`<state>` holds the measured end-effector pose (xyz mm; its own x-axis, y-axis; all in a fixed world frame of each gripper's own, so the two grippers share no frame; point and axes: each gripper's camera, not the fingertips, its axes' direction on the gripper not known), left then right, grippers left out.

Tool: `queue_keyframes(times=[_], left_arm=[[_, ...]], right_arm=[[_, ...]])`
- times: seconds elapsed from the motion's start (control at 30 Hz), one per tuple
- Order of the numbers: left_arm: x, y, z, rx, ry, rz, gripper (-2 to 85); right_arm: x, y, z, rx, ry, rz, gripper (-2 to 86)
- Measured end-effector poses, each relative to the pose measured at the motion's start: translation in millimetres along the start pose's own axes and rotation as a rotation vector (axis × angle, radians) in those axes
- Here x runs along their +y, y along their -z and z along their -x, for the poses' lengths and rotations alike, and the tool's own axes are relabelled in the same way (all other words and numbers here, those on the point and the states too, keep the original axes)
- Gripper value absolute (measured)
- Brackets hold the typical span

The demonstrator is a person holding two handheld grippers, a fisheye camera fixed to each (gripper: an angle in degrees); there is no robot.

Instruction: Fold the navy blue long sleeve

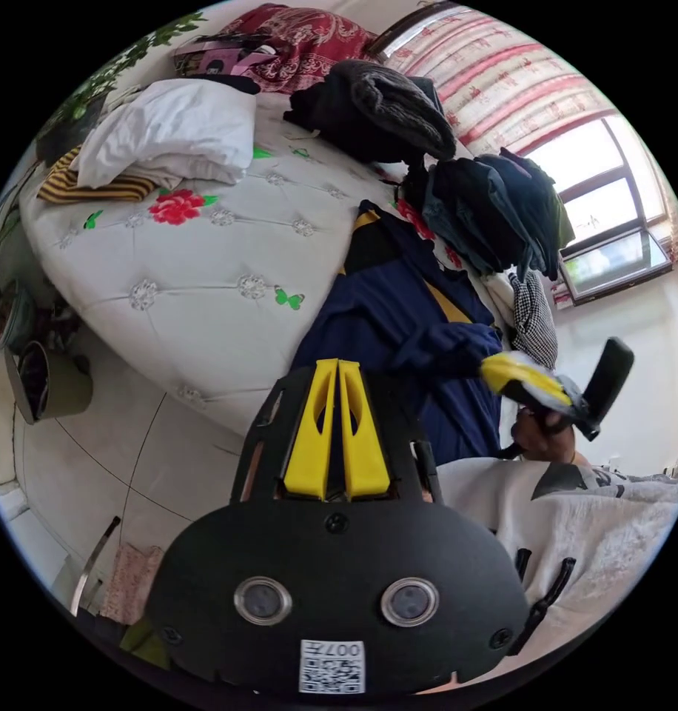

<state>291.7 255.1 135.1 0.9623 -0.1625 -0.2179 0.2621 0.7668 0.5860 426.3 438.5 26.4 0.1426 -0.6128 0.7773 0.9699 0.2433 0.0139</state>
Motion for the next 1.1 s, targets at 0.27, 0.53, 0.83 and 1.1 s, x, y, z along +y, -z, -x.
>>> queue_keyframes(times=[0.27, 0.53, 0.83, 1.1], left_arm=[[17, 6, 23, 0.062, -0.038, -0.002, 1.6], [12, -27, -31, 0.061, -0.384, 0.13, 6.2], [23, -63, -100, -0.246, -0.823, 0.27, -0.5], [-30, 1, -38, -0.106, -0.633, 0.269, -0.9]], right_arm=[[-23, -76, 3, -0.123, 0.064, 0.151, 0.8], [9, -46, -54, 0.126, -0.139, 0.045, 5.2], [79, 20, -145, 0.575, -0.546, 0.006, 6.0], [89, -3, -184, 0.692, -0.453, 0.245, 4.4]])
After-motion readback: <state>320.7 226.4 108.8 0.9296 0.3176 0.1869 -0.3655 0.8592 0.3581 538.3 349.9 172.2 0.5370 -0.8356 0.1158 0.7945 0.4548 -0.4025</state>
